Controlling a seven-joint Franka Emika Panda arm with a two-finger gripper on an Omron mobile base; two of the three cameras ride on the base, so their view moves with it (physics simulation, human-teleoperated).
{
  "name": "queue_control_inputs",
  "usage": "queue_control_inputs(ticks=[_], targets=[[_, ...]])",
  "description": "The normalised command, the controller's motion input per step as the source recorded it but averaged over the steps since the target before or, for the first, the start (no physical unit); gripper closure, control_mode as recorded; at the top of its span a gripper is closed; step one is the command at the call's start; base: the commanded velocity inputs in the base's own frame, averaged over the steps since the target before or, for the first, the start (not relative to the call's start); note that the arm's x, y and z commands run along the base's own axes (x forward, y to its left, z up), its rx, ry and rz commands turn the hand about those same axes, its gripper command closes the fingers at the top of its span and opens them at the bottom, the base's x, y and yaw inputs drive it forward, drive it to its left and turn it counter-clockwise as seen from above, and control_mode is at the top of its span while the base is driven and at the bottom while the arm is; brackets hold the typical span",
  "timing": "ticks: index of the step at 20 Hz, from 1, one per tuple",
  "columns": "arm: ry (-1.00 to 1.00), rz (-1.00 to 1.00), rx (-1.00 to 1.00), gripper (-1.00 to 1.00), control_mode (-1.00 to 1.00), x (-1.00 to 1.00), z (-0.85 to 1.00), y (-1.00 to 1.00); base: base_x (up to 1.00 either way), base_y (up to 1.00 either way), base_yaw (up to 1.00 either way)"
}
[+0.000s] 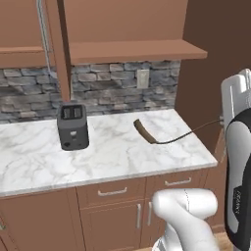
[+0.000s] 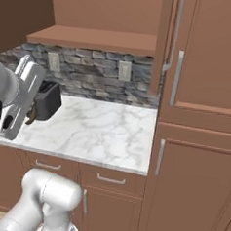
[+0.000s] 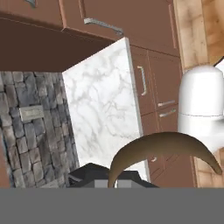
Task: Open the cabinet and move the ladle to the pot. Then close the cabinet.
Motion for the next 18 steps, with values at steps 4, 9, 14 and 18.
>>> queue_control_inputs(ticks=[4,9,14,18], targets=[[0.0,0.0,0.0,1.0,1.0,0.0,0.0,0.0,-1.0,0.08,0.0],[0.0,0.0,0.0,1.0,1.0,0.0,0.0,0.0,-1.0,0.03,0.0],[0.0,0.0,0.0,1.0,1.0,0.0,0.0,0.0,-0.86,0.48,0.07],[0.0,0.0,0.0,1.0,1.0,0.0,0.0,0.0,-0.13,0.15,0.53]])
